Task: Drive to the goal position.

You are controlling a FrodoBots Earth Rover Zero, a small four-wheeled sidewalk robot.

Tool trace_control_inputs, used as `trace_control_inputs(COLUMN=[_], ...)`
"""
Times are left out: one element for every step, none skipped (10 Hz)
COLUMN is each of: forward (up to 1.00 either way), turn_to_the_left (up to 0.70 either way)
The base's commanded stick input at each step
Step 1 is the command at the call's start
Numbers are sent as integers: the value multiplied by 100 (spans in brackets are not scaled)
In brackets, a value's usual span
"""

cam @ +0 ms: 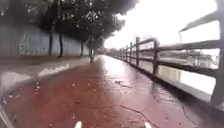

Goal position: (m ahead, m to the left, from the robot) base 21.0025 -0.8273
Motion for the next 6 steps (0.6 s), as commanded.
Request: trace_control_inputs(forward=[50,50,50,50,50,50], turn_to_the_left=[0,0,0,0,0,0])
